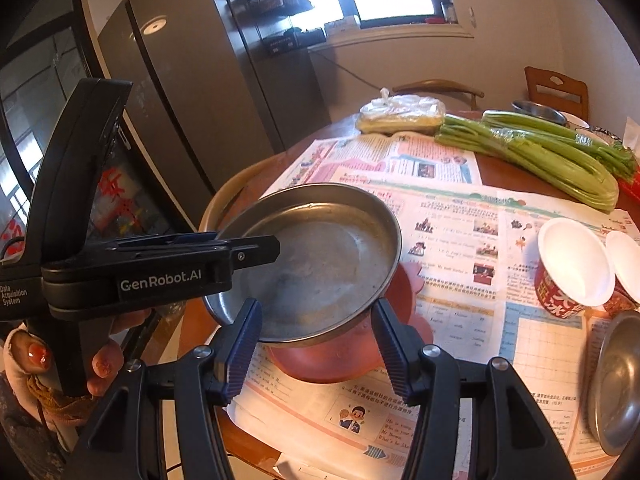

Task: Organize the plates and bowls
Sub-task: 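Lift the steel pan with the left tool toward the orange plate stack, then lower the steel pan onto the orange plate and open the left tool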

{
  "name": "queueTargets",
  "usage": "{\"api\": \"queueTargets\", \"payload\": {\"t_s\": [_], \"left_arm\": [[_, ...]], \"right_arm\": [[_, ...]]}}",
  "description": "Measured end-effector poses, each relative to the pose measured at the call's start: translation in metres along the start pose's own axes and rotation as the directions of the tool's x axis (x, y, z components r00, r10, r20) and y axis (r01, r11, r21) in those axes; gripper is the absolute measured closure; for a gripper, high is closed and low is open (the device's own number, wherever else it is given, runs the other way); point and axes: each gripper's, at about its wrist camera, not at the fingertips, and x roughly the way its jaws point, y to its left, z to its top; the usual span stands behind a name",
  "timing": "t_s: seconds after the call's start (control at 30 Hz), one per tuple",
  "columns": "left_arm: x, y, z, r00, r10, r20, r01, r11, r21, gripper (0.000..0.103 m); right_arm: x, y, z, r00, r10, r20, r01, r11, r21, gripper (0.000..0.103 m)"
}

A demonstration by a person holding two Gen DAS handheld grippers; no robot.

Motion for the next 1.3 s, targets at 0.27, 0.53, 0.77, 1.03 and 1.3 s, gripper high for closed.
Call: {"api": "queueTargets", "payload": {"t_s": [0.27, 0.53, 0.77, 1.03, 1.3], "left_arm": [[0.017, 0.008, -0.006, 0.999, 0.000, -0.037, 0.000, 1.000, -0.008, 0.054], [0.025, 0.014, -0.010, 0.999, -0.001, -0.049, 0.000, 1.000, -0.019, 0.054], [0.032, 0.015, -0.014, 0.999, 0.001, -0.054, -0.002, 1.000, -0.019, 0.054], [0.043, 0.017, -0.017, 0.997, 0.002, -0.071, -0.004, 1.000, -0.020, 0.054], [0.049, 0.016, -0.018, 0.997, -0.006, -0.078, 0.005, 1.000, -0.021, 0.054]], "right_arm": [[0.012, 0.000, -0.007, 0.999, 0.006, -0.041, -0.006, 1.000, 0.003, 0.046], [0.024, 0.003, -0.014, 0.997, 0.013, -0.080, -0.013, 1.000, 0.001, 0.046], [0.028, 0.003, -0.017, 0.995, 0.011, -0.096, -0.011, 1.000, 0.001, 0.046], [0.036, -0.002, -0.018, 0.994, 0.009, -0.107, -0.008, 1.000, 0.006, 0.046], [0.036, -0.006, -0.017, 0.995, 0.008, -0.102, -0.007, 1.000, 0.013, 0.046]]}}
